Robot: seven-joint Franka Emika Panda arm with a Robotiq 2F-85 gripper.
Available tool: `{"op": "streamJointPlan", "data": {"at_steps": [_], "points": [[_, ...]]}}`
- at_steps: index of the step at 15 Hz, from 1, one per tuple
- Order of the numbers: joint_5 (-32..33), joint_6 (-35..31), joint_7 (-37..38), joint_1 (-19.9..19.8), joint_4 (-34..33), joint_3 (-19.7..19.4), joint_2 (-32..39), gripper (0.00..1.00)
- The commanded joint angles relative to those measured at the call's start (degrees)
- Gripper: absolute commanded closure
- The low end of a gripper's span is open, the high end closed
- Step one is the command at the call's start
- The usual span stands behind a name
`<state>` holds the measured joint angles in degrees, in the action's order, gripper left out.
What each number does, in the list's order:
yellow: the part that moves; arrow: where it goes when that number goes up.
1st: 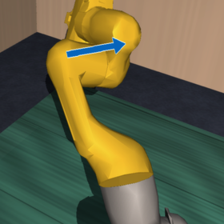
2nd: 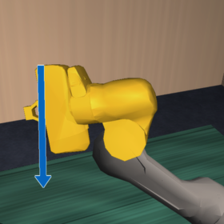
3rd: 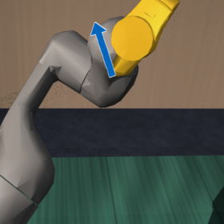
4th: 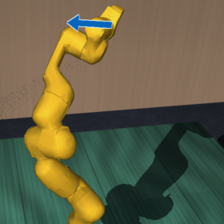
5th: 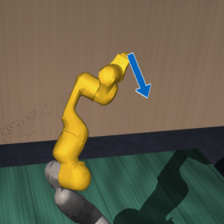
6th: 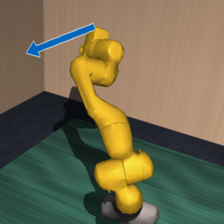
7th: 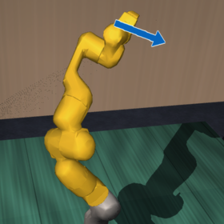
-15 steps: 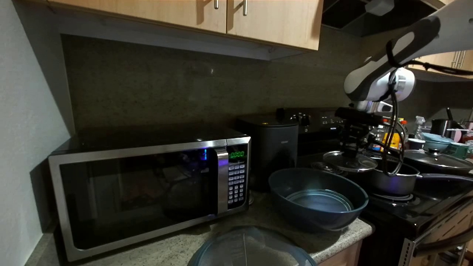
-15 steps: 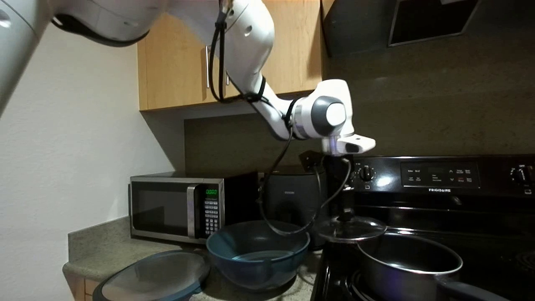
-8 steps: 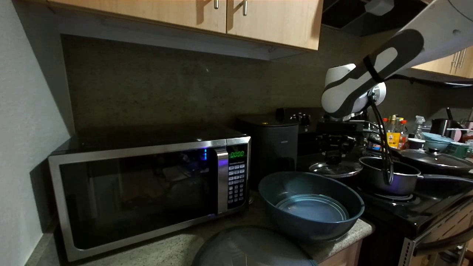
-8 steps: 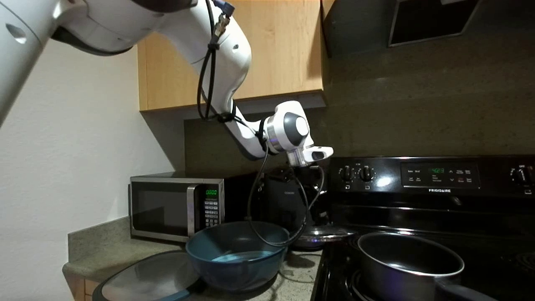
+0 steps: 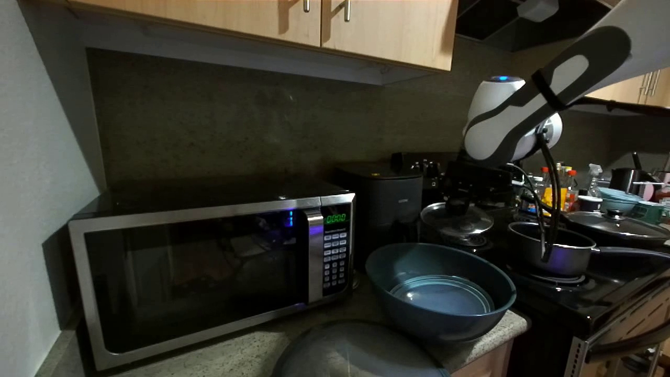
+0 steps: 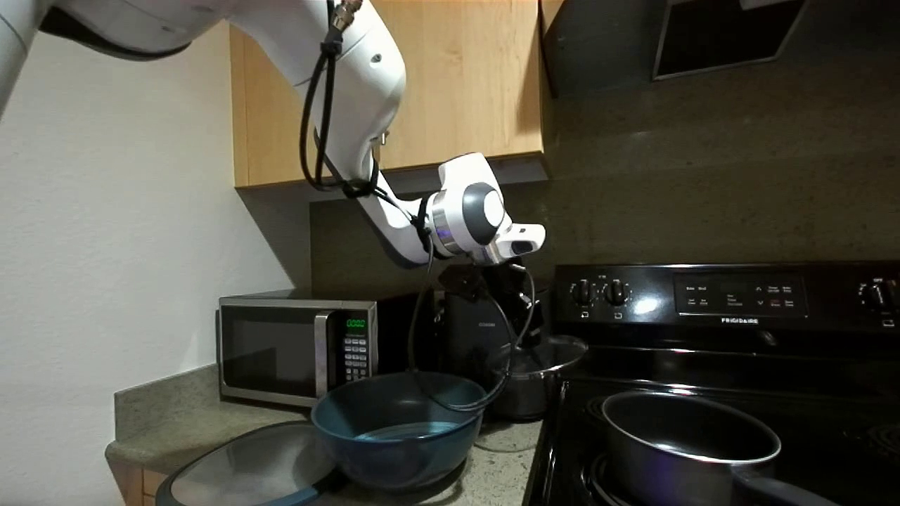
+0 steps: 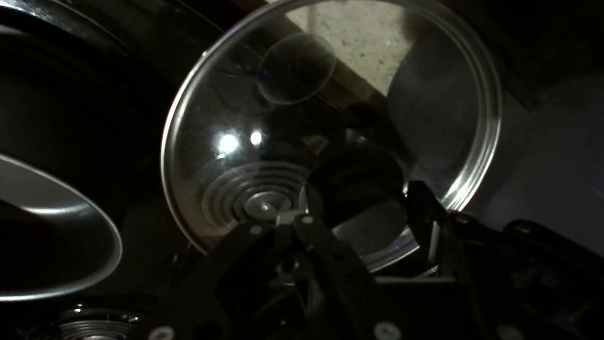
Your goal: Remove the lid from the bowl, put it on the pot, remove it from the pot and return it back to the bowl
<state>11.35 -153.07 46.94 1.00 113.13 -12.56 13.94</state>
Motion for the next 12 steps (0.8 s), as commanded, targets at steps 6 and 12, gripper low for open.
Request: {"op": "streamJointPlan", "data": {"at_steps": [6,12], "points": [[1.29,-7.08,-3.33,0.81,15.38,2.4,-16.16,0.78],[3.76,-0.46,-6.37,0.33,21.48,6.75,-17.84,0.78]]}}
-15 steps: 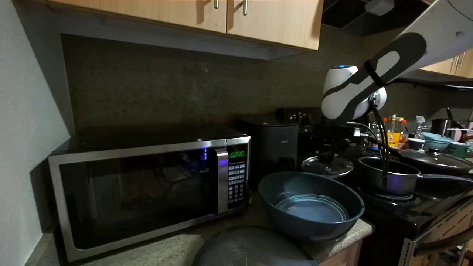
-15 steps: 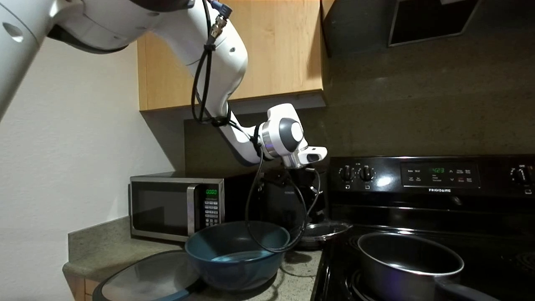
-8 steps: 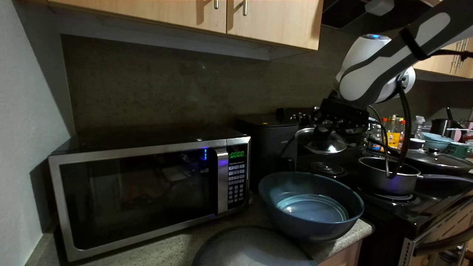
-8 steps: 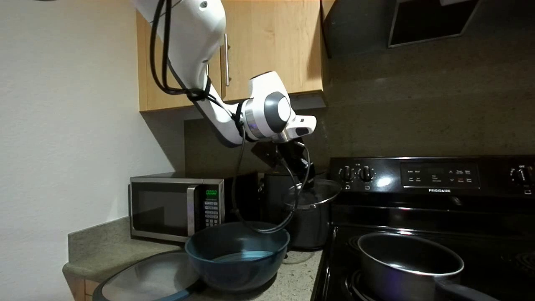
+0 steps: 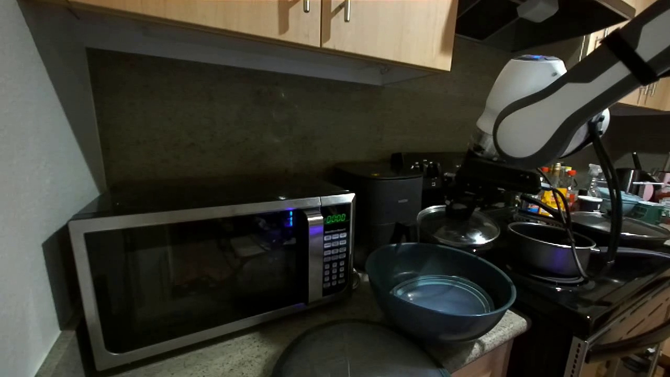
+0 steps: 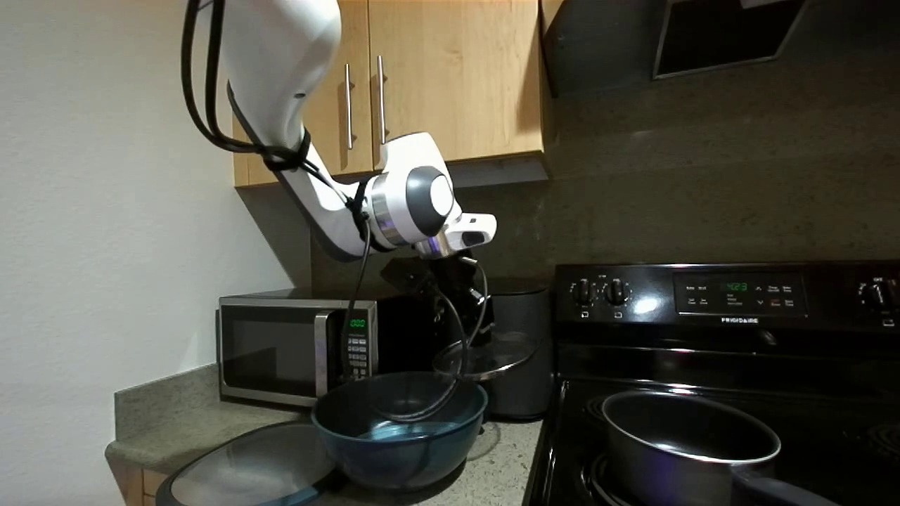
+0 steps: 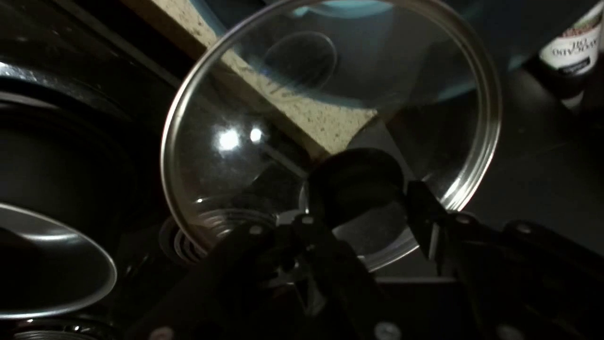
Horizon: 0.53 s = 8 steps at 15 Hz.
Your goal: Remove the lid from the bowl, put it on the pot, remove it from the pot and return it back to the bowl
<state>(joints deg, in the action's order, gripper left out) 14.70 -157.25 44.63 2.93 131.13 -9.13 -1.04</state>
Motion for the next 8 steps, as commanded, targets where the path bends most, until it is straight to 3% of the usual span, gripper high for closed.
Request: {"op": "streamJointPlan", "data": {"at_steps": [1,3,4,8], "points": [[-0.86,6.47,-6.49,-1.34,3.78,3.99,-2.38,0.78],[-0.83,9.79,-8.57,-1.89,2.86,4.83,-1.08,0.78],[-0.19,7.44,-4.91,-2.08,2.71,5.23,-0.1,0.53],[-0.2,9.0,-6.46,-2.29,2.78,5.51,0.0,0.53]]}}
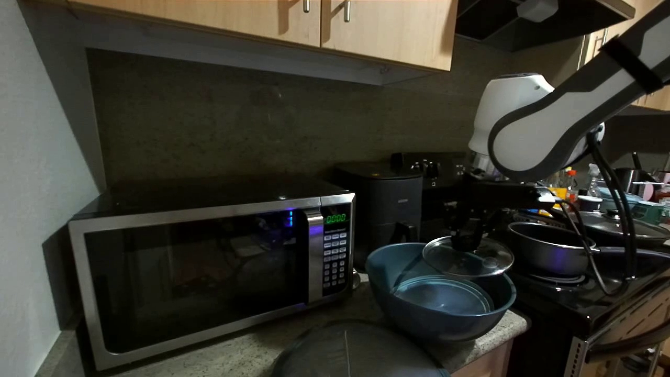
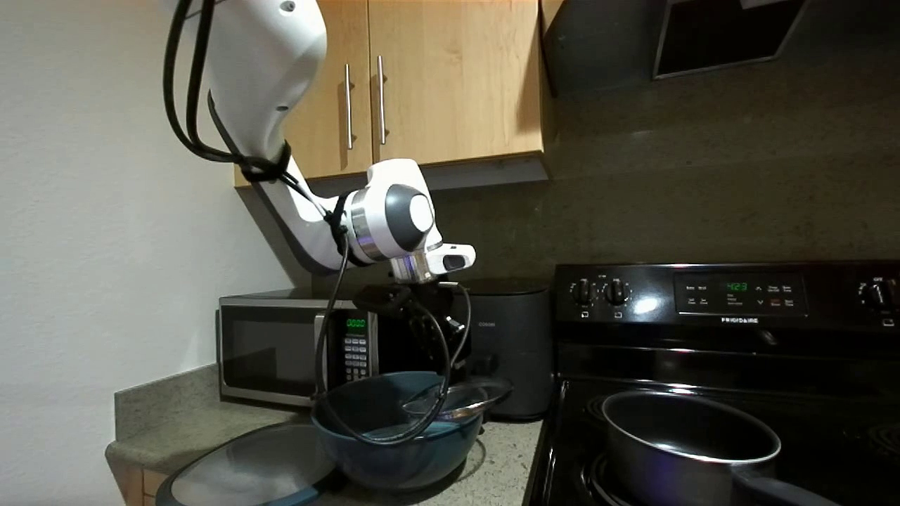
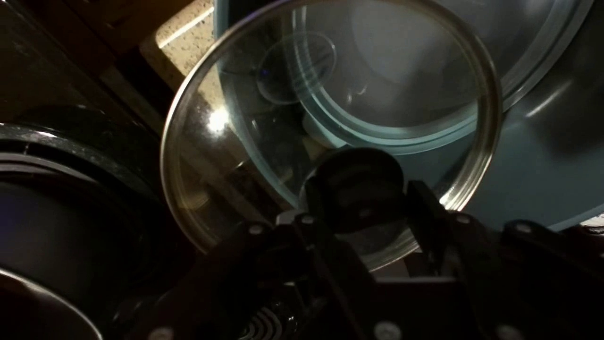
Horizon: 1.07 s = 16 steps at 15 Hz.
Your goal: Remove the lid from the bowl, put it on the pot, remove it from the pot and return it back to the bowl
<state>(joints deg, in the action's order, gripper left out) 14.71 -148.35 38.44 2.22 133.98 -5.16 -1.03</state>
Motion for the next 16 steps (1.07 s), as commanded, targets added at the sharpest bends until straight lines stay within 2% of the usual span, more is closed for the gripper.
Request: {"op": "streamJointPlan", "data": {"at_steps": [1,7,10,12,13,14,15,16], "points": [[-0.22,0.1,-0.3,-1.63,-0.06,1.53,-0.02,0.78],[5.29,1.66,-0.49,2.15,-1.31,5.83,6.49,0.78],[6.61,3.18,-0.69,4.25,-2.5,6.13,9.6,0.78],[10.02,4.15,1.38,5.41,-4.03,4.85,10.74,0.78],[6.81,1.7,-0.11,4.83,-2.34,5.42,9.41,0.53],[6.59,2.39,-0.42,4.83,-2.86,5.31,9.55,0.28],[5.74,2.01,-0.61,4.54,-2.76,5.18,9.21,0.27],[4.87,1.48,-1.1,4.22,-2.4,5.09,8.76,0.21]]}}
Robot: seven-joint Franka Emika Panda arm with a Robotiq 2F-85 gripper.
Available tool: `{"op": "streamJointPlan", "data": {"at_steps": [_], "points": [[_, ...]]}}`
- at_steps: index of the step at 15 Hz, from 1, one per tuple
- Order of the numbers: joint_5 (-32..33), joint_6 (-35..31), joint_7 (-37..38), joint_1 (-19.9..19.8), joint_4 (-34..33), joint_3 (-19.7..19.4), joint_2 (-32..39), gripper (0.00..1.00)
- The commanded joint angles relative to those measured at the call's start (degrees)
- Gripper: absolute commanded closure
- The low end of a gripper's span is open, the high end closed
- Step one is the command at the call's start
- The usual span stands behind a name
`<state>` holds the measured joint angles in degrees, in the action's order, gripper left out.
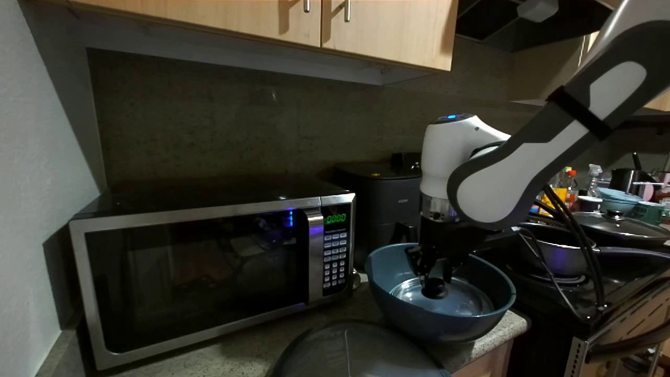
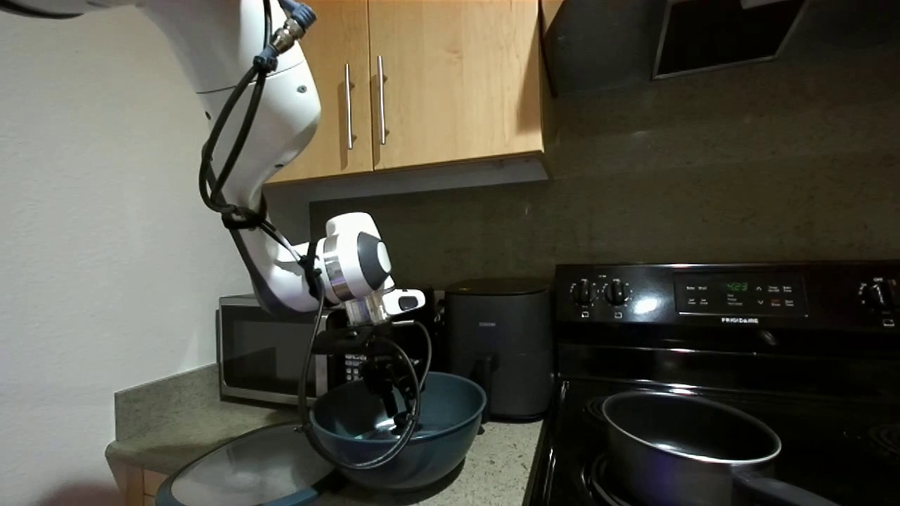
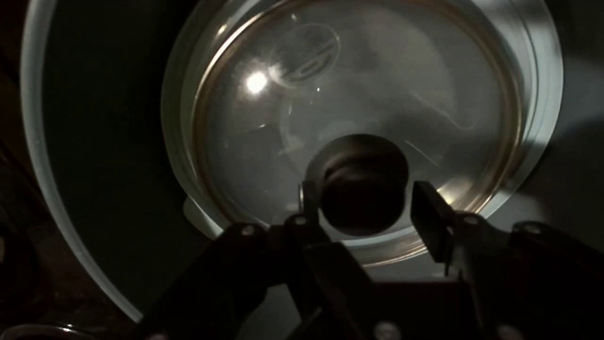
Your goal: Remove the lid from the bowl, put it on the pot, remove it from the pot and return it back to the bowl
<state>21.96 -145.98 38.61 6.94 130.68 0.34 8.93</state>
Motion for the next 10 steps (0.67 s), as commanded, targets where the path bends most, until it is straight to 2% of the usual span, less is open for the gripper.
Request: {"op": "streamJointPlan", "data": {"at_steps": [1,3,4,5,7,10], "points": [[-3.25,-1.29,-1.6,-0.73,1.14,-0.52,-1.67,0.16],[-4.41,-2.85,-0.92,-1.1,1.83,-1.09,-2.76,0.03],[-5.06,-3.52,-0.43,-1.34,1.99,-1.4,-3.28,0.0],[-3.49,-1.67,-0.21,-0.47,-0.03,-1.29,-0.81,0.15],[-3.97,-2.26,-0.2,-0.9,-0.01,-1.64,-1.47,0.01],[-3.99,-2.3,-0.19,-0.98,0.07,-1.68,-1.74,0.0]]}}
